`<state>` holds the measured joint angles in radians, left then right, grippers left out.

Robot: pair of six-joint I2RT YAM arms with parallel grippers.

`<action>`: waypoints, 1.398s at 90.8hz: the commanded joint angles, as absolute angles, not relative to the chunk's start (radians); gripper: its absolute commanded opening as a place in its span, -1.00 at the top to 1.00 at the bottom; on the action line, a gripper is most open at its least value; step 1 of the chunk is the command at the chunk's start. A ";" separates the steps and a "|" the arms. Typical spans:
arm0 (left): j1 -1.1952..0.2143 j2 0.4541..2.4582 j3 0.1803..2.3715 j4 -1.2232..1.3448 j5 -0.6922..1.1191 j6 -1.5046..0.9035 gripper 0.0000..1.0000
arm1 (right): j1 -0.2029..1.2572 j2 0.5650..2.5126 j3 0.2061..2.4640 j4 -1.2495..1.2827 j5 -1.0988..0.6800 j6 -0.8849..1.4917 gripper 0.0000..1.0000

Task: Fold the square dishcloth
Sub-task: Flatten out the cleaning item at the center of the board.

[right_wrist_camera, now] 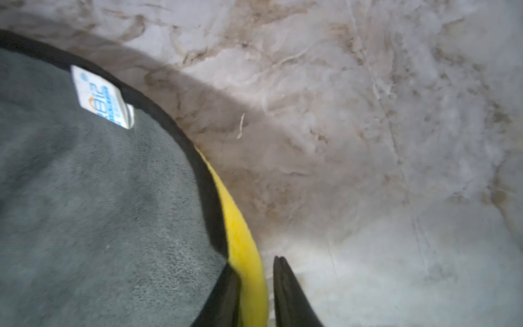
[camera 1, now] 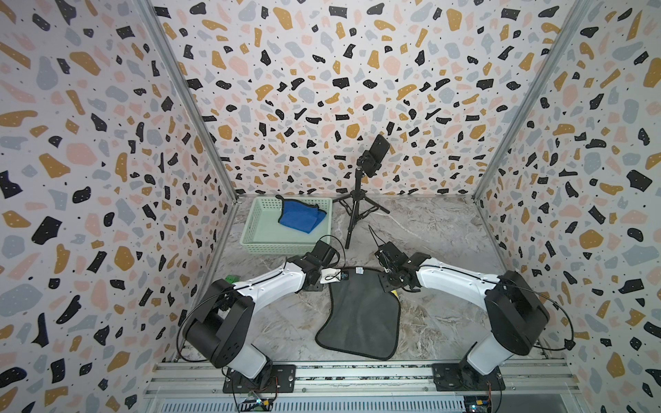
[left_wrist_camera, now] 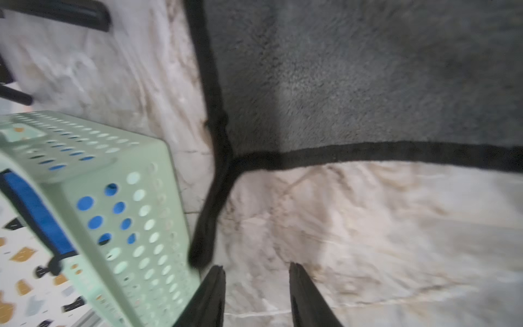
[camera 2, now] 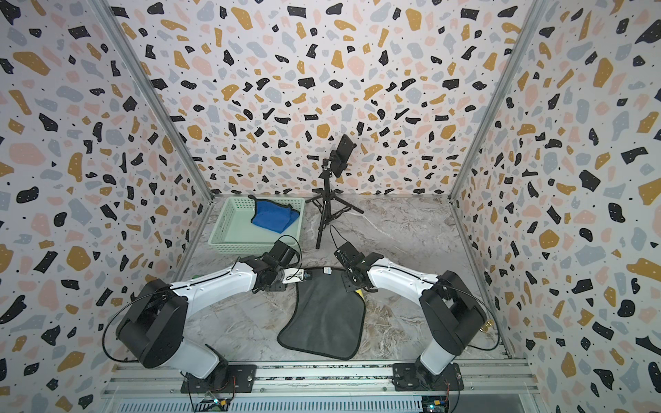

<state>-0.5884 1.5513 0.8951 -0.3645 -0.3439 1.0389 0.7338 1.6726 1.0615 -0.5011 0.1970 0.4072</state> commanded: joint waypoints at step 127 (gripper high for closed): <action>-0.634 1.767 0.972 -0.197 -0.450 0.818 0.27 | 0.554 1.665 1.002 -0.415 0.072 0.453 0.89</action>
